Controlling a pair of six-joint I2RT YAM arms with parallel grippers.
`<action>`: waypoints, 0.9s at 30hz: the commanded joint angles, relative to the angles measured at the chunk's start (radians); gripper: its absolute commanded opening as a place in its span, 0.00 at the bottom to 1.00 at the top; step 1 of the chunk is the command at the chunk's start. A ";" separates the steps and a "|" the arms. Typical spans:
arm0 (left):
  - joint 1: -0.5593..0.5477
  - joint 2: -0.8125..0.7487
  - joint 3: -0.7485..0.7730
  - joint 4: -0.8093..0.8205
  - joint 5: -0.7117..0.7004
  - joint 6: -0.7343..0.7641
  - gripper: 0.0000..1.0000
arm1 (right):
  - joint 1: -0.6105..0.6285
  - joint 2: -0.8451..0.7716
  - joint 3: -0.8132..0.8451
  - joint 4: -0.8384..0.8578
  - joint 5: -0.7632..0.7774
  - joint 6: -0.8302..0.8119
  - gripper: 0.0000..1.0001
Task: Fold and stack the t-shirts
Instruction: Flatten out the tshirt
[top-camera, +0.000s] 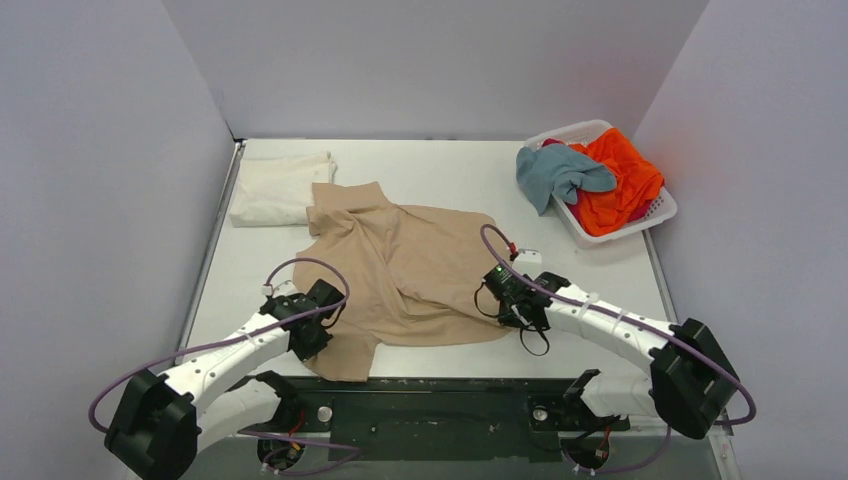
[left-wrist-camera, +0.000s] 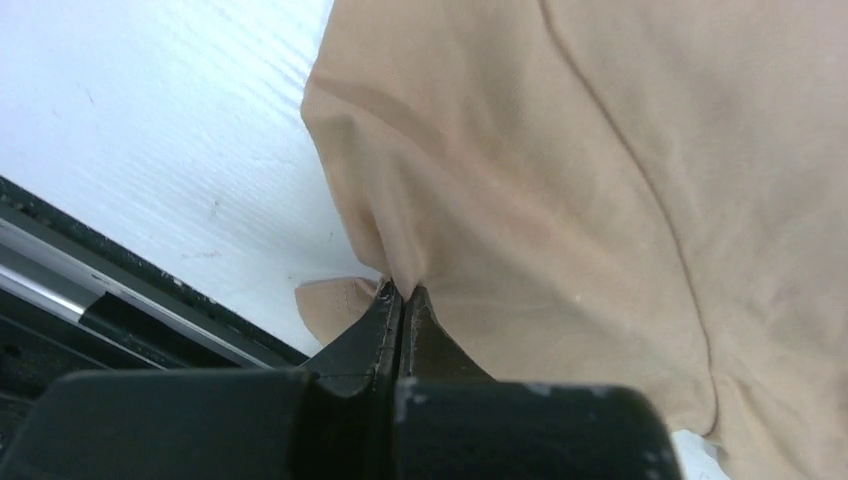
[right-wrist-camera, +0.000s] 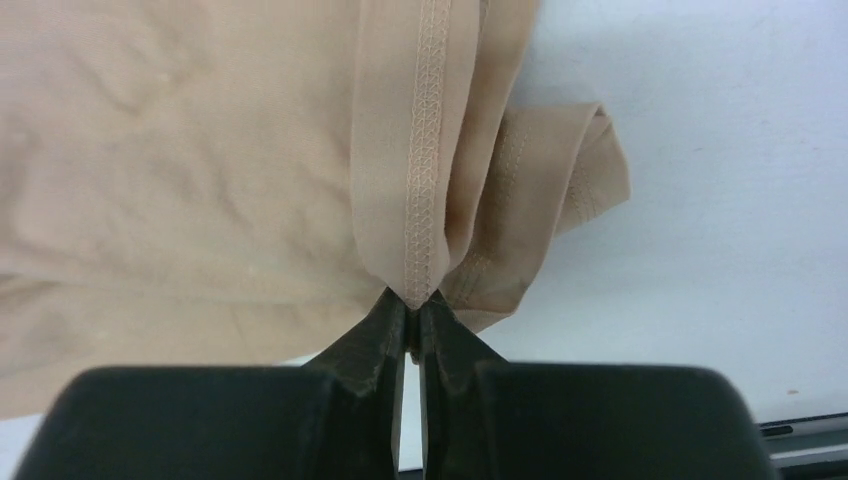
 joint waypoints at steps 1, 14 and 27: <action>-0.001 -0.091 0.086 0.018 -0.111 0.049 0.00 | -0.006 -0.165 0.086 -0.169 0.021 -0.015 0.00; -0.001 -0.415 0.750 0.003 -0.426 0.305 0.00 | -0.103 -0.474 0.606 -0.333 0.105 -0.206 0.00; 0.000 -0.478 1.077 0.246 -0.286 0.576 0.00 | -0.103 -0.523 1.050 -0.357 -0.059 -0.273 0.00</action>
